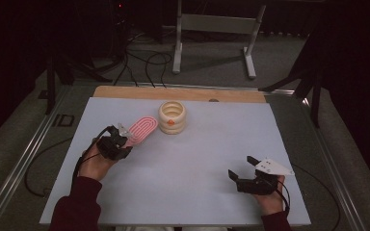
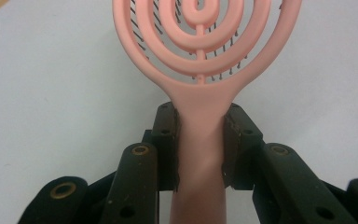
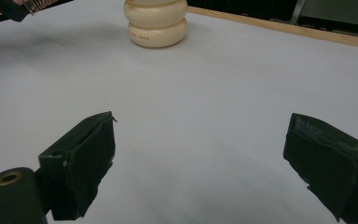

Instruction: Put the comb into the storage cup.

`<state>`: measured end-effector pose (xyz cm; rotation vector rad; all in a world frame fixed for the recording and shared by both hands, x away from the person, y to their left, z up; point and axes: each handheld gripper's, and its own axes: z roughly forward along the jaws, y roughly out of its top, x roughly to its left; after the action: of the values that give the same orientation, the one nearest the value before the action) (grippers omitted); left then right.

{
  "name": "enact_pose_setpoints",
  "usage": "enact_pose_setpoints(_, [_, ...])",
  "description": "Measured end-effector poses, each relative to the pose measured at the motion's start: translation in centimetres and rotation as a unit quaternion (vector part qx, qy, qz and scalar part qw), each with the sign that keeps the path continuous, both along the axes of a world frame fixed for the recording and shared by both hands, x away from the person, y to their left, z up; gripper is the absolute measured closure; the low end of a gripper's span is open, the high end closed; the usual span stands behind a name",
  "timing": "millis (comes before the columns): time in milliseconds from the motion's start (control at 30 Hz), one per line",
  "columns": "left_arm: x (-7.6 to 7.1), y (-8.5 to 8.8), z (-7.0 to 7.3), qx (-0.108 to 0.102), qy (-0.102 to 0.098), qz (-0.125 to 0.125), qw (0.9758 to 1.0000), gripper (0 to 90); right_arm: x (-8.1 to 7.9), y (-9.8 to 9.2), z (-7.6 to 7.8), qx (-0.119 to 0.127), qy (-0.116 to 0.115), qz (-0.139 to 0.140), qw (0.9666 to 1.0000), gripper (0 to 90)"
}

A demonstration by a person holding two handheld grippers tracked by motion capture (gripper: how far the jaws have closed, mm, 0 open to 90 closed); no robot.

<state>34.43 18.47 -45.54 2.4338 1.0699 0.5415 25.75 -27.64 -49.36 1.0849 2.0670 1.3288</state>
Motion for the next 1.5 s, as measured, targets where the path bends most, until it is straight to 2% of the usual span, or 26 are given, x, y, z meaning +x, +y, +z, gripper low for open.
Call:
enact_pose_setpoints(267, [-0.7,0.6,-0.1,-0.015,-0.026,0.018,0.9994,70.2,0.0,0.1,-0.1,0.0,0.003,0.0,1.0,8.9])
enact_pose_setpoints(467, [-1.2,0.9,-0.2,-0.025,-0.04,0.021,0.9987,70.2,0.0,0.1,-0.1,-0.001,0.002,-0.001,1.0,8.9])
enact_pose_setpoints(533, [-1.5,1.0,-0.3,-0.033,-0.05,0.021,0.998,70.2,0.0,0.1,-0.1,-0.002,0.003,-0.001,1.0,8.9])
enact_pose_setpoints(800, [-2.2,1.4,-0.5,-0.065,-0.067,0.026,0.9953,70.1,0.0,0.3,-0.1,-0.004,0.002,-0.002,1.0,8.9])
enact_pose_setpoints(1167, [-3.0,1.5,-0.7,-0.078,-0.089,0.027,0.9926,70.2,0.1,0.8,-0.2,-0.004,0.004,0.001,1.0,8.9])
enact_pose_setpoints(1300, [-3.1,1.5,-0.5,-0.076,-0.091,0.025,0.9926,70.2,0.1,0.9,-0.2,-0.003,0.005,0.001,1.0,8.9])
enact_pose_setpoints(1500, [-3.3,1.3,-0.1,-0.085,-0.106,0.025,0.9904,70.2,0.2,1.1,-0.2,-0.005,0.005,0.001,1.0,8.8])
